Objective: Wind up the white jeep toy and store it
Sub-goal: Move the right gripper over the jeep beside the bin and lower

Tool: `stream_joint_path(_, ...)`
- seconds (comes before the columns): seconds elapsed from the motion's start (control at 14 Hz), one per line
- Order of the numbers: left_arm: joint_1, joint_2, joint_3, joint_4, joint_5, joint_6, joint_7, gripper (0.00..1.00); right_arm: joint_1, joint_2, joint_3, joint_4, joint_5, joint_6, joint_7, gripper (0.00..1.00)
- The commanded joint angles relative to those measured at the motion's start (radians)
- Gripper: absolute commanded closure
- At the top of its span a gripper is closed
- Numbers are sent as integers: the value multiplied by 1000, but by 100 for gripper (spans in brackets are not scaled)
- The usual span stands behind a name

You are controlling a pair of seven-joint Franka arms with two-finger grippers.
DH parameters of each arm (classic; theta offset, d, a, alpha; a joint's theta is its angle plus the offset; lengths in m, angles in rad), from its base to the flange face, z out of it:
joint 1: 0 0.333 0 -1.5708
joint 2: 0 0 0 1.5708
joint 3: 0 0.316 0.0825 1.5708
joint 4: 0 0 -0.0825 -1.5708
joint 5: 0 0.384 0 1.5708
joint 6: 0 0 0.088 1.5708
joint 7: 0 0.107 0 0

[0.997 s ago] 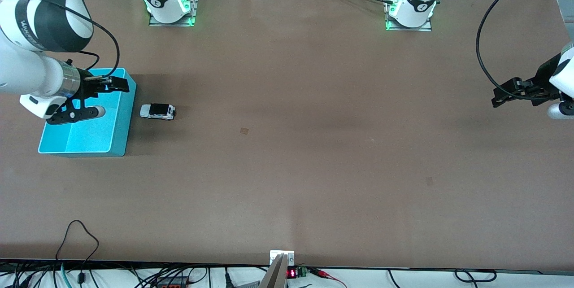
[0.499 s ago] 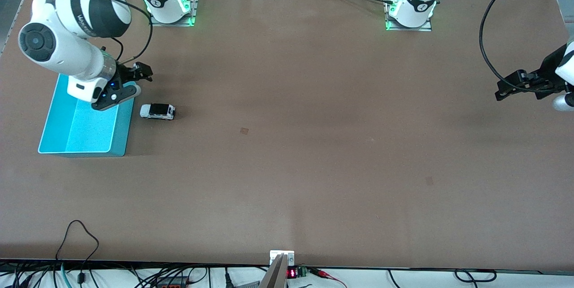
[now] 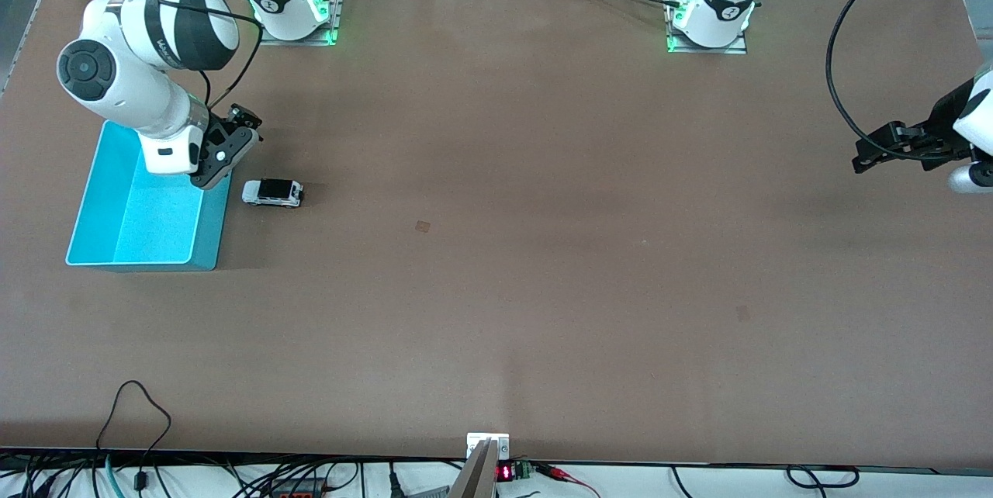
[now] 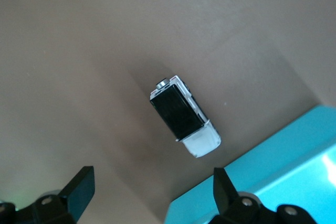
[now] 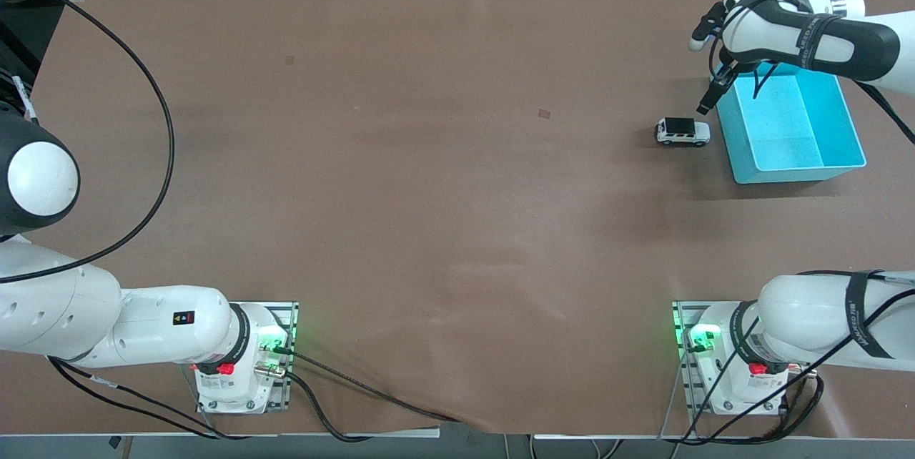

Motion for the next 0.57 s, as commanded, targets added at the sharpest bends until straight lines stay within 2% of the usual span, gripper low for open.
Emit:
stream_joint_path(0.0,7,-31,-4,-21,-20,-14,19,0,-35,19,22,-32,-20,84,-179,0)
stream_joint_path(0.21,7,-29,-4,-21,-22,-14,17,0,-33,65,23,-47,-69,161,-284,0)
stream_joint_path(0.5,7,-29,-4,-21,-22,-12,17,0,-33,108,31,-110,-78,299,-322,0)
